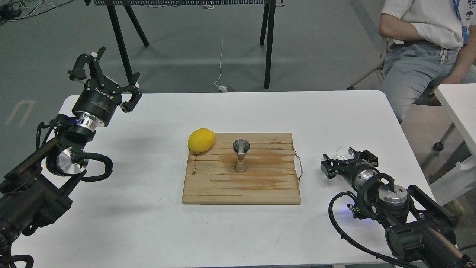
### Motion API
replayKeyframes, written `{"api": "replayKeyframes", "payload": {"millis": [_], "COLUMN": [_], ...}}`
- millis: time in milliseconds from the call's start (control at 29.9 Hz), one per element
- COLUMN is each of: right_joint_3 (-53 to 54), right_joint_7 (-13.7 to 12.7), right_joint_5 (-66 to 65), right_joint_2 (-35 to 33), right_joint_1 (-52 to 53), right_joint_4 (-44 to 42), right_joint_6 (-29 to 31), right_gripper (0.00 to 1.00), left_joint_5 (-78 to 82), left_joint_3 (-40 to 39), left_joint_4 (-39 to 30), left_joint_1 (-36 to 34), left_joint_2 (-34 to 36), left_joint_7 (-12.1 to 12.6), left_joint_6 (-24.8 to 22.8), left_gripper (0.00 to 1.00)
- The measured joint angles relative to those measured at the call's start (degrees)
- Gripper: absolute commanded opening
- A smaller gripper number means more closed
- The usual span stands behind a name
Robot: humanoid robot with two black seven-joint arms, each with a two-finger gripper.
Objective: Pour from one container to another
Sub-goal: 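Grasp the small clear glass cup with the right gripper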
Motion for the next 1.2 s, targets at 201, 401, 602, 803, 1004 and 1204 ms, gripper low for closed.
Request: {"api": "replayKeyframes", "payload": {"millis": [201, 401, 602, 803, 1004, 1204], "right_joint_3": [0.0, 0.0, 0.0, 0.0, -0.1, -1.22], "right_joint_7": [0.0, -0.04, -0.09, -0.01, 0.0, 0.01], "right_joint_5": [-0.07, -0.15, -0.17, -0.17, -0.2, -0.21], "right_joint_2": [-0.02, -0.02, 0.04, 0.05, 0.02, 0.03], "right_joint_1": [-0.46, -0.6, -0.55, -0.73, -0.9, -0.97], "right_joint_4": [-0.58, -0.68, -0.72, -0.76, -2.14, -2.47], "right_joint_6": [1.12, 2.02, 2.1, 2.54, 3.33, 4.85], "right_gripper": [0.85, 0.8, 0.76, 0.73, 0.73, 0.71], "left_joint_5": [0.0, 0.0, 0.0, -0.01, -0.01, 0.06], "left_joint_3": [0.04, 0.04, 0.04, 0.04, 0.04, 0.04], "left_joint_4": [-0.08, -0.09, -0.09, -0.09, -0.13, -0.18], "left_joint_1": [0.0, 0.07, 0.08, 0.09, 0.09, 0.09], "left_joint_2": [0.0, 0.0, 0.0, -0.06, -0.08, -0.08], "left_joint_7": [0.0, 0.0, 0.0, 0.0, 0.0, 0.0], "left_joint_6": [0.0, 0.0, 0.0, 0.0, 0.06, 0.09], "left_gripper": [1.0, 1.0, 1.0, 1.0, 1.0, 1.0]}}
